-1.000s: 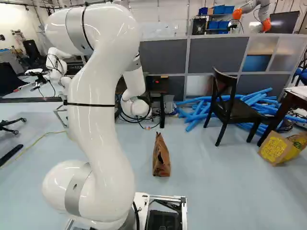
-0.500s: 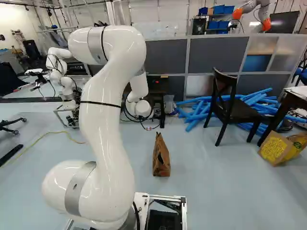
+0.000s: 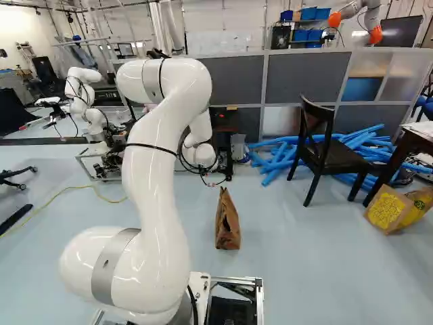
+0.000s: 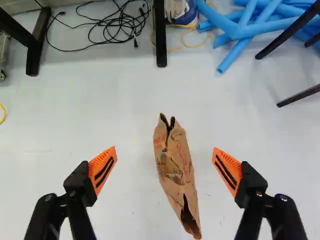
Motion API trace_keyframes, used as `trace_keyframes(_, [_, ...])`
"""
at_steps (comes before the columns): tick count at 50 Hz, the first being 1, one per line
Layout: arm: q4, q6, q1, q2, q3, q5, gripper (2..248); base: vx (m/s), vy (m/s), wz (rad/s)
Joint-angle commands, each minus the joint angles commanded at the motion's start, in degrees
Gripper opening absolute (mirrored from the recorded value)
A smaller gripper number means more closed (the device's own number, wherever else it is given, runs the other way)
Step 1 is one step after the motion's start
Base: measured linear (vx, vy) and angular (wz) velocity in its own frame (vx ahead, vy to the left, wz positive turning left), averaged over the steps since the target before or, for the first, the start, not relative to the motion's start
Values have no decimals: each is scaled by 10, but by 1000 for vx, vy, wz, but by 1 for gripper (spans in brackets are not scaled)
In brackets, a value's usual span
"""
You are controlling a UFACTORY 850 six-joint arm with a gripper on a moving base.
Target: Pick up the bag on the ground and place it on the table
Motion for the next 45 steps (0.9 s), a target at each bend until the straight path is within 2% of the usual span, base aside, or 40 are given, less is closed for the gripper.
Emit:
trace_keyframes(27, [0,0,-9,-57,-40,-75,247,0,0,0])
trace_keyframes(45, [0,0,-15,-103,-85,-93,247,0,0,0])
